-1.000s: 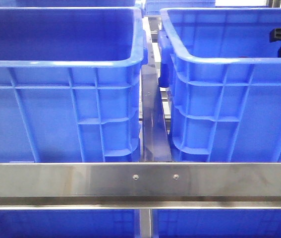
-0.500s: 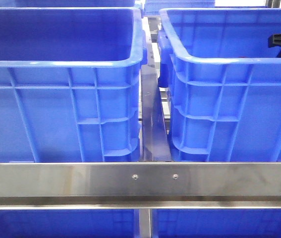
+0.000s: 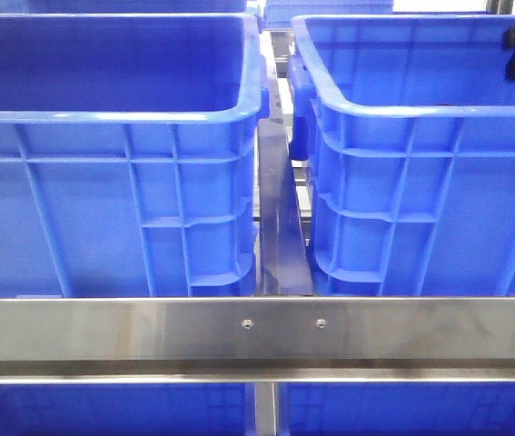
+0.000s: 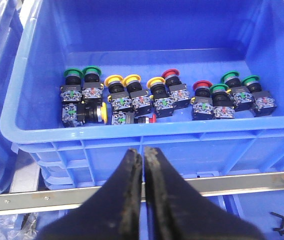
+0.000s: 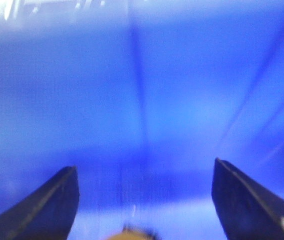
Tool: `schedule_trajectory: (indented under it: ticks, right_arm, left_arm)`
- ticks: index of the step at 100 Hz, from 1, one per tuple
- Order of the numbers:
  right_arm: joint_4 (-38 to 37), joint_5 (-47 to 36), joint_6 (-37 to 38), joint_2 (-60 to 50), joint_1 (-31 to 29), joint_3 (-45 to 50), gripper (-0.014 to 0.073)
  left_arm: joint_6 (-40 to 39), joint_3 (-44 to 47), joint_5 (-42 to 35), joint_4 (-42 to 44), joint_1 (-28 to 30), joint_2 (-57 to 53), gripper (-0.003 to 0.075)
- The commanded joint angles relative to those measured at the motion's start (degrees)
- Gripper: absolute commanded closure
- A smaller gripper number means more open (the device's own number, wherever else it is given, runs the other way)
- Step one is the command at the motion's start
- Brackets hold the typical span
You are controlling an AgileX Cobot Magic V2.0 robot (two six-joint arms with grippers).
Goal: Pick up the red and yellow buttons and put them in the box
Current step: 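Carry the yellow button with the right gripper into the empty crate and release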
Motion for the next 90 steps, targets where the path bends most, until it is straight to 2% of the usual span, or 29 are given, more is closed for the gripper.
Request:
schedule_trajectory:
  ticks: [1,24,78,83,90]
  right_arm:
    - [5.03,0.56,-0.68,-7.11,-0.23,-0.36,0.0020]
    - [5.03,1.79,-0.68,-20.62,-0.23,7.52,0.0020]
    - [5.03,2.58,-0.68,-55.09,-0.23,33.33,0.0025]
    - [5.03,2.74,-0.68,-57.38,-0.23,34.85,0.0045]
    - [5.03,3.25,-0.68,-60.69,-0.23,36.74,0.0118]
  left_arm:
    - [-0.04,-1.25,-4.26,0.75,0.15,0.60,0.0739]
    - [-0.04,-1.25,-4.26,0.75,0.15,0.60,0.0739]
    - [-0.04,-1.25,-4.26,0.75,0.15,0.60,0.0739]
    - [-0.04,-1.25,-4.26,0.75,0.15,0.60,0.0739]
    - [-0.04,-1.25,-4.26,0.75,0.15,0.60,0.0739]
